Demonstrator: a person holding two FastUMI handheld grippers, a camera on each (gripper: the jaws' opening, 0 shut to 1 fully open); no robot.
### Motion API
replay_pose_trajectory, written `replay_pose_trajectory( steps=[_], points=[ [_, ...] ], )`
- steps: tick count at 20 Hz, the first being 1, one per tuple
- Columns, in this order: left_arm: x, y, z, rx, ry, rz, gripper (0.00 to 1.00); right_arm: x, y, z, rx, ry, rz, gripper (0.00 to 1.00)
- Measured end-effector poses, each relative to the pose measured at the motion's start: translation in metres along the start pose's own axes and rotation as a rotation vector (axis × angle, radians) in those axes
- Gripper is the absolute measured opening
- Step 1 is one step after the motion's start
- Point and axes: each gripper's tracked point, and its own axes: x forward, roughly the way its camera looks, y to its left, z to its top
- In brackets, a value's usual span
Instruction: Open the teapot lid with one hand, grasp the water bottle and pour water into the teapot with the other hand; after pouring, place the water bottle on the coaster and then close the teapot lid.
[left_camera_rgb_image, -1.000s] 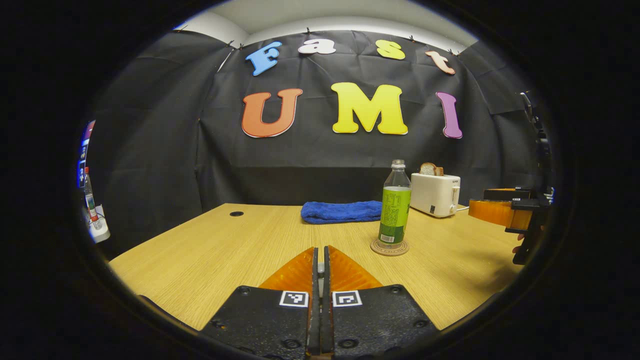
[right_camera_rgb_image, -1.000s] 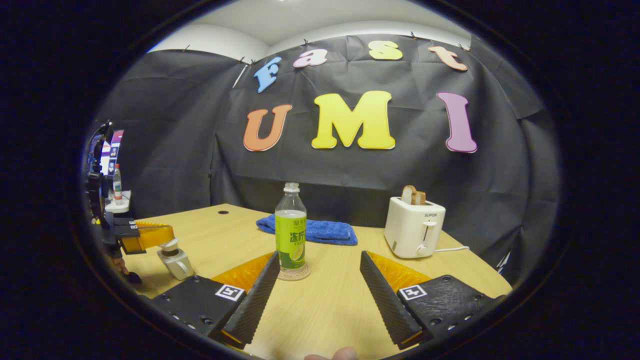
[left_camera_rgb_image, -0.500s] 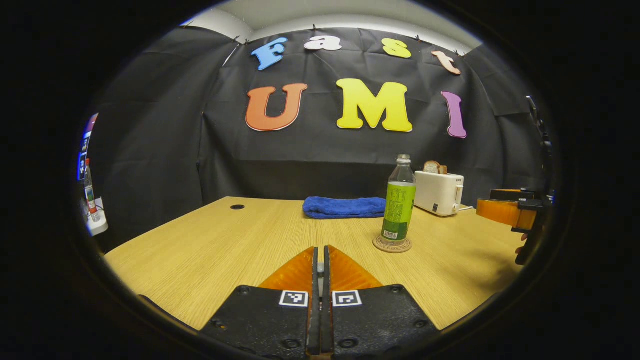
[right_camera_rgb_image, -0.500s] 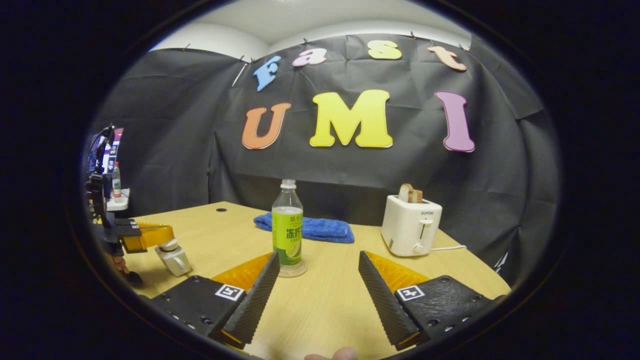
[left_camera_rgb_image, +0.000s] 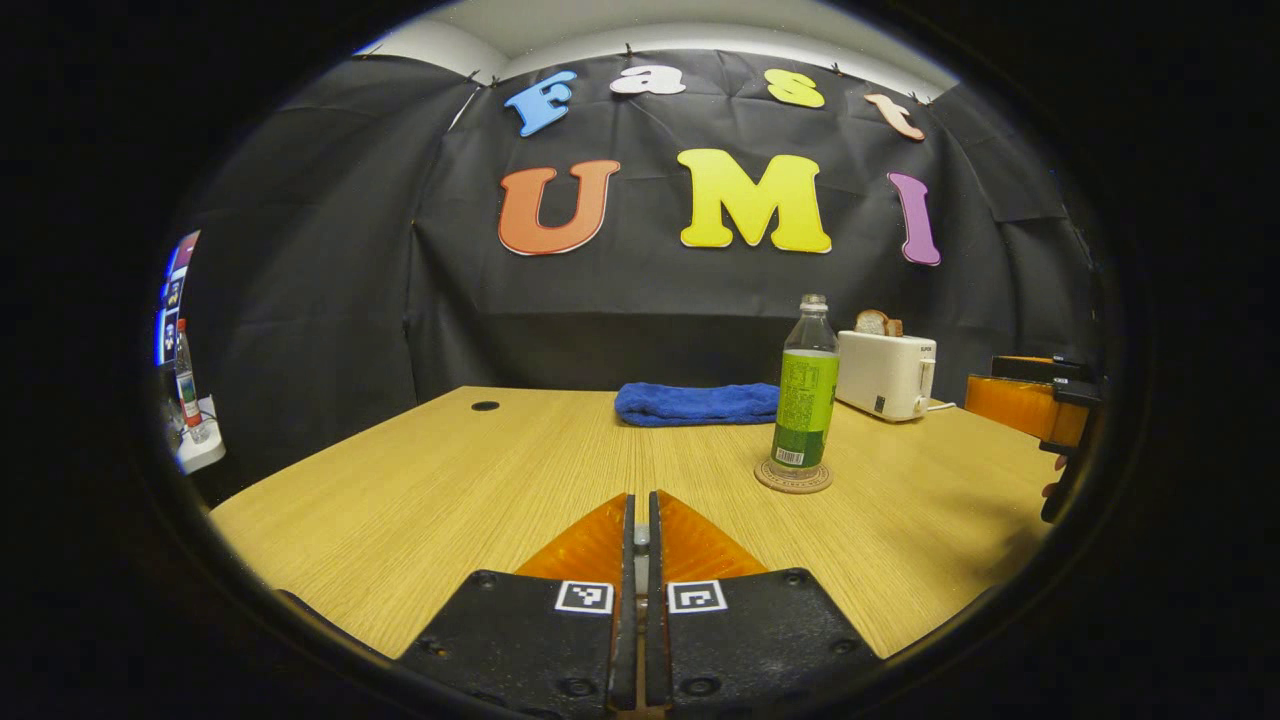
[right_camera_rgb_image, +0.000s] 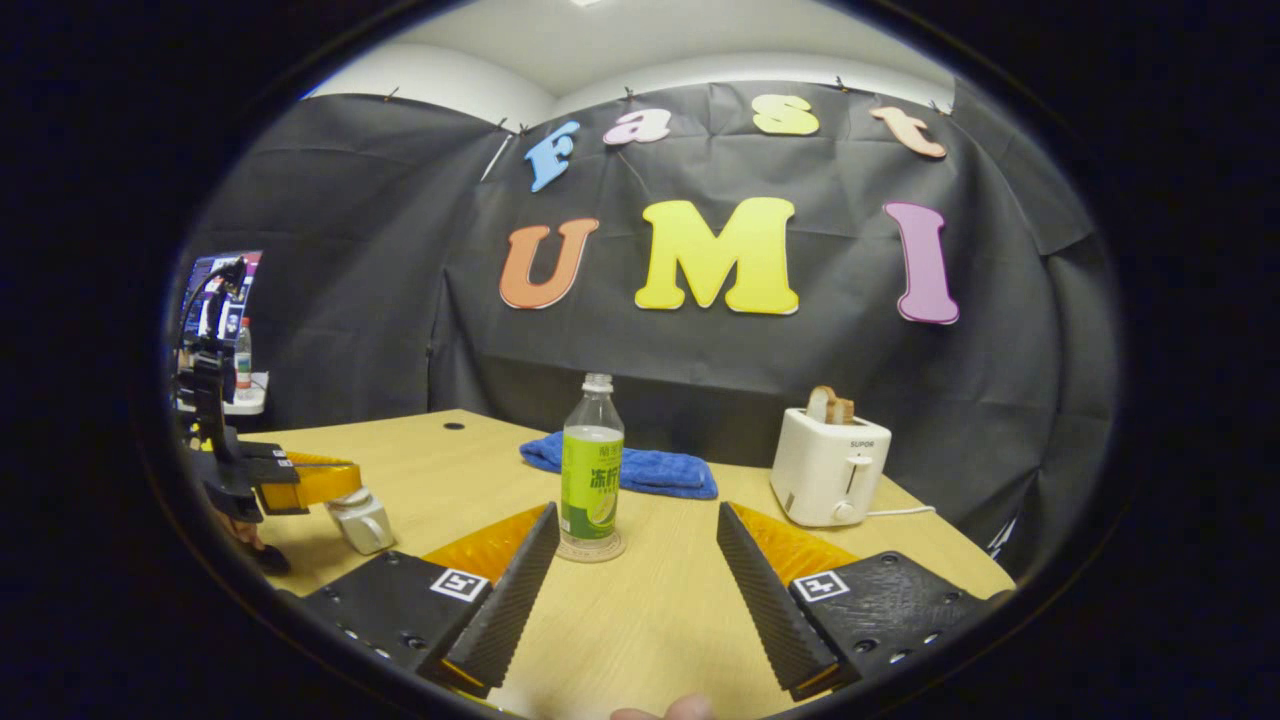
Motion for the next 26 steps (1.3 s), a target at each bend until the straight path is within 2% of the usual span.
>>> replay_pose_trajectory(
  steps=[3, 4, 5, 6, 7, 8, 9, 11, 16, 19, 26],
  points=[
    [-0.003, 0.003, 0.005, 0.010, -0.007, 0.025, 0.08, -0.003, -0.003, -0.001, 0.017, 0.004, -0.011, 0.94],
    [-0.004, 0.007, 0.007, 0.018, -0.007, 0.044, 0.19, -0.006, -0.004, -0.001, 0.026, 0.000, -0.017, 0.94],
    [-0.006, 0.010, 0.010, 0.025, -0.014, 0.062, 0.27, -0.007, -0.006, 0.000, 0.034, -0.003, -0.026, 0.95],
    [-0.008, 0.011, 0.014, 0.024, -0.021, 0.070, 0.42, -0.009, -0.010, 0.001, 0.041, -0.008, -0.038, 0.94],
    [-0.012, 0.012, 0.020, 0.018, -0.032, 0.076, 0.49, -0.012, -0.014, 0.002, 0.048, -0.012, -0.054, 0.94],
    [-0.016, 0.012, 0.029, 0.014, -0.047, 0.089, 0.67, -0.015, -0.018, 0.004, 0.054, -0.021, -0.070, 0.94],
    [-0.019, 0.013, 0.039, 0.013, -0.066, 0.106, 0.74, -0.019, -0.024, 0.007, 0.052, -0.030, -0.095, 0.94],
    [-0.033, 0.014, 0.055, 0.016, -0.091, 0.133, 1.00, -0.032, -0.033, 0.017, 0.057, -0.061, -0.144, 0.94],
    [-0.055, -0.018, 0.105, 0.036, -0.179, 0.110, 0.97, -0.069, -0.045, 0.047, 0.063, -0.141, -0.209, 0.94],
    [-0.071, -0.042, 0.125, 0.059, -0.217, 0.093, 0.97, -0.091, -0.048, 0.060, 0.072, -0.167, -0.218, 0.95],
    [-0.091, -0.082, 0.125, 0.105, -0.243, 0.081, 0.98, -0.125, -0.056, 0.062, 0.074, -0.176, -0.251, 0.94]
  ],
)
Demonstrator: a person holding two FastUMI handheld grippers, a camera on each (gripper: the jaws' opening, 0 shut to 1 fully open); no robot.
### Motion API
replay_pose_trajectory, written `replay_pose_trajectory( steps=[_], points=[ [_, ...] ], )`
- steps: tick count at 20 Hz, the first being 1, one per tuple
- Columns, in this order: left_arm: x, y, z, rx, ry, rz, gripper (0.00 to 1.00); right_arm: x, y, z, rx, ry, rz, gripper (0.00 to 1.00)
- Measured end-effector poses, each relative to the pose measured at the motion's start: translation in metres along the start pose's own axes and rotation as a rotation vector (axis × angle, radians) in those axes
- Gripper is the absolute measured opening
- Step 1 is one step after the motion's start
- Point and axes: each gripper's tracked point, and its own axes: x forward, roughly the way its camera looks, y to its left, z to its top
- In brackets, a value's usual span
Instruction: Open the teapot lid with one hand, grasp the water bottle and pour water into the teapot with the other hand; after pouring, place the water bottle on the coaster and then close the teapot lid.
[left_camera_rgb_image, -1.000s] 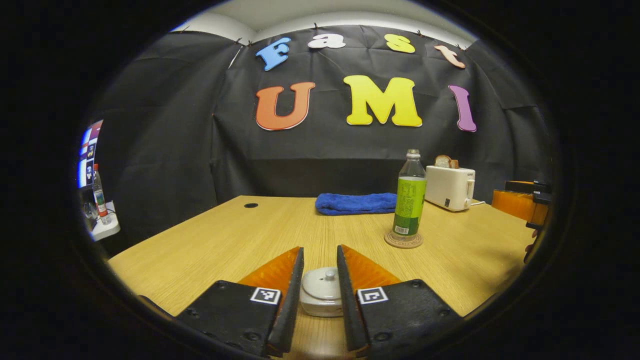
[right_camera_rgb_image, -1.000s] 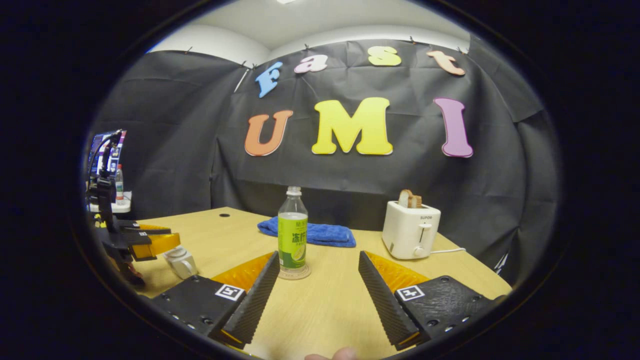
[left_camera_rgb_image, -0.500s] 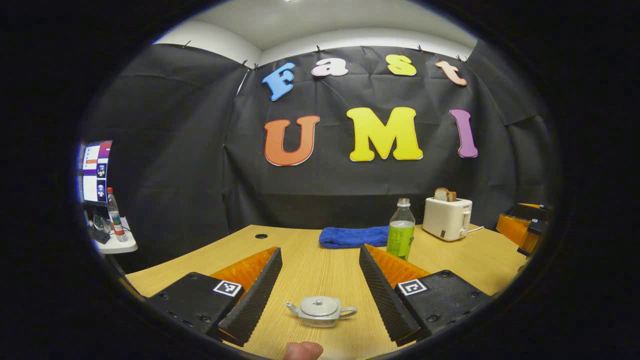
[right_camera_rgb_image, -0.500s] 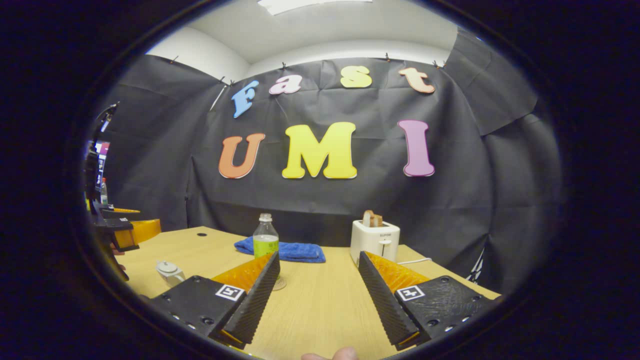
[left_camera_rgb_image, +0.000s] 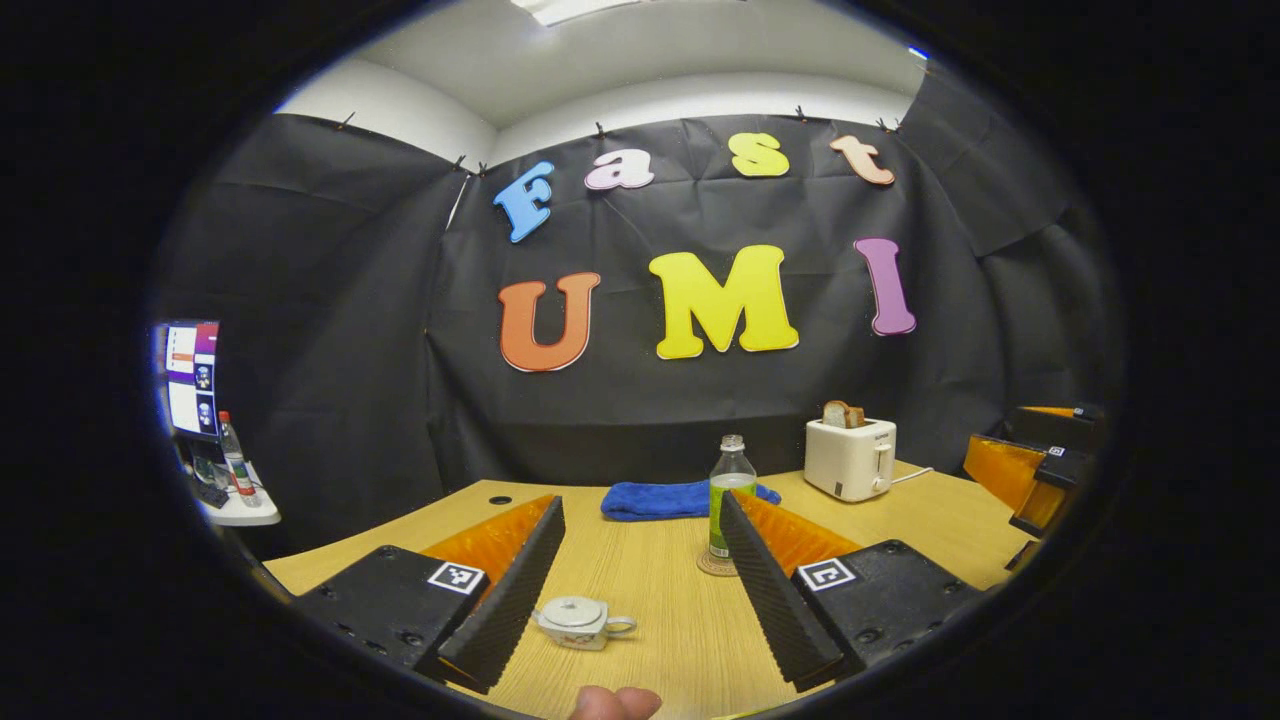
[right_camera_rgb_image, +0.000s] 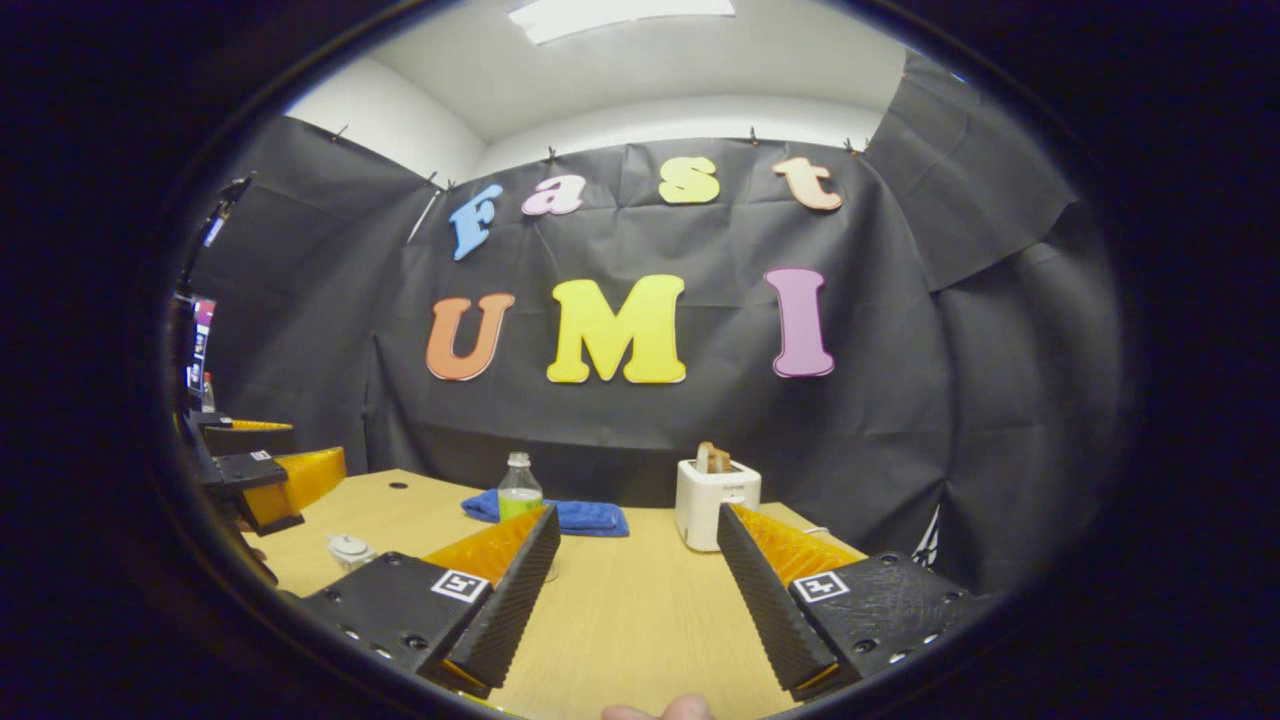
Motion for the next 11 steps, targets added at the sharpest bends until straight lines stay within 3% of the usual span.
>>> replay_pose_trajectory(
  steps=[11],
  points=[
    [-0.013, -0.002, 0.001, -0.034, -0.010, 0.002, 0.99, -0.024, 0.023, 0.005, -0.025, -0.012, -0.011, 0.94]
  ],
)
